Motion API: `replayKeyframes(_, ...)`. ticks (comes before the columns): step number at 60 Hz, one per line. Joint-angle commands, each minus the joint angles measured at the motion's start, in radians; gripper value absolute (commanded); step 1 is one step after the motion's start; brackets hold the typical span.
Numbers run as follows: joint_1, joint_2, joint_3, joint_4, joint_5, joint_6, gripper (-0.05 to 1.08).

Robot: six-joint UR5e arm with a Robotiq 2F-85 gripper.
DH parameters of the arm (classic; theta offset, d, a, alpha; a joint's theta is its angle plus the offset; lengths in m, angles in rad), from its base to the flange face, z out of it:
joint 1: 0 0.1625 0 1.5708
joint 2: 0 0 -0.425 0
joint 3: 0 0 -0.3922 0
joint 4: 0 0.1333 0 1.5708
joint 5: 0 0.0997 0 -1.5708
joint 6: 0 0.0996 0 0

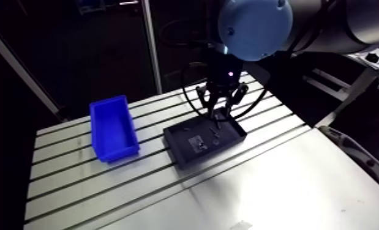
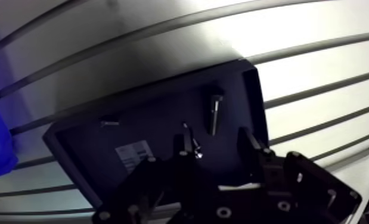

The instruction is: Pick up the M10 bolt from the tray and put it into the blue bin.

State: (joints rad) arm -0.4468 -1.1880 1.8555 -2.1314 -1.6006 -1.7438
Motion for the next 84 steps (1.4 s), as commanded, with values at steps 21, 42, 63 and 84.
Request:
replayKeyframes(21,0.000,0.032,-0.003,-0.020,0.001,0.003,0.54)
replayKeyframes(42,0.000,0.049,-0.003,-0.023,0.001,0.002,0.55)
replayKeyframes(63,0.000,0.061,-0.005,-0.025,0.001,0.003,0.57)
replayKeyframes(84,-0.003,0.064,-0.005,-0.047,0.001,0.002,0.59)
